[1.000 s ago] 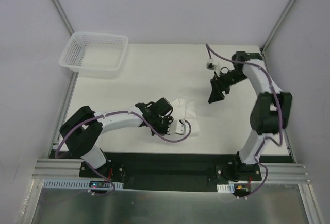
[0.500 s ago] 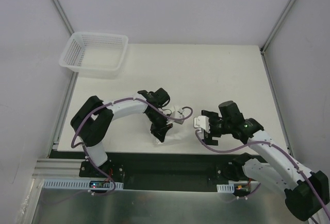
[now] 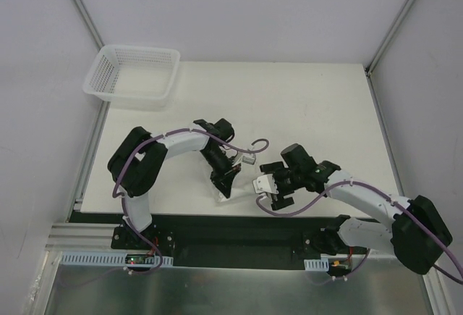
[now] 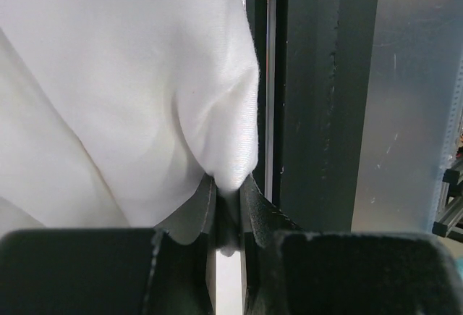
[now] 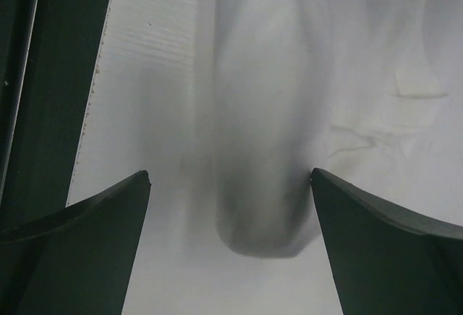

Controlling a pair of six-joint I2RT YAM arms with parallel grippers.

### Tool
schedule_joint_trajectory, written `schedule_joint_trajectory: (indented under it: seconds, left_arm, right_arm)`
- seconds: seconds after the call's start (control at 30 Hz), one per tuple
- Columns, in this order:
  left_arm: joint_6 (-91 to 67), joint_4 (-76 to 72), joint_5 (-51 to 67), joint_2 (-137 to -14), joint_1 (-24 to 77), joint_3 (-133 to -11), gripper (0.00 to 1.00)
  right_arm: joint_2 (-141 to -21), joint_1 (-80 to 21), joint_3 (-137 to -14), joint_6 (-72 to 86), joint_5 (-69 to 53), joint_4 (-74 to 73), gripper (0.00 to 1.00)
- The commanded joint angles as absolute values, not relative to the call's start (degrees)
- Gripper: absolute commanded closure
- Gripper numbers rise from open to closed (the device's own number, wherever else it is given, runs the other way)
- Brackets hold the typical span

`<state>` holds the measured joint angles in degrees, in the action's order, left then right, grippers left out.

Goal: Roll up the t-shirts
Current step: Roll the T-shirt to the center of the board.

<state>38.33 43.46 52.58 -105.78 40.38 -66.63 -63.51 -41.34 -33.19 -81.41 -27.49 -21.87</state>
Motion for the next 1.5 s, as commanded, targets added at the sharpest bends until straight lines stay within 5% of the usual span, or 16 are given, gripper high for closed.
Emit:
schedule_joint_trajectory:
  seconds: [0.0, 0.2, 0.3, 0.33, 0.47, 0.77, 1.47]
  left_arm:
    - [40.0, 46.1, 57.3, -106.3, 39.0, -68.6, 1.00]
    - [40.8, 46.8, 58.4, -106.6, 37.5, -67.9, 1.00]
    - [41.0, 47.2, 58.9, -107.0, 36.6, -67.6, 1.00]
    - [41.1, 47.5, 59.0, -107.2, 36.4, -67.6, 1.00]
    - [40.5, 49.5, 59.2, -107.0, 35.3, -67.6, 1.00]
    - [36.8, 61.8, 65.2, -108.9, 34.9, -70.1, 1.00]
    - [38.1, 64.2, 57.7, -123.7, 27.5, -73.0, 1.00]
  right_arm:
    - [-67.7, -42.5, -34.7, -81.6, -27.9, -16.4, 0.02]
    - [-73.6, -43.0, -36.1, -74.2, -20.4, -8.8, 0.12]
    - [-74.7, -43.1, -37.0, -74.9, -20.5, -10.0, 0.34]
    - [-75.1, -43.1, -37.4, -75.2, -21.1, -10.9, 0.51]
    - [-74.1, -41.9, -41.2, -77.1, -24.8, -24.6, 0.77]
    - [-78.7, -38.4, -54.7, -91.9, -37.0, -70.9, 0.82]
    - [-123.1, -33.5, -79.1, -95.4, -36.7, -89.3, 0.85]
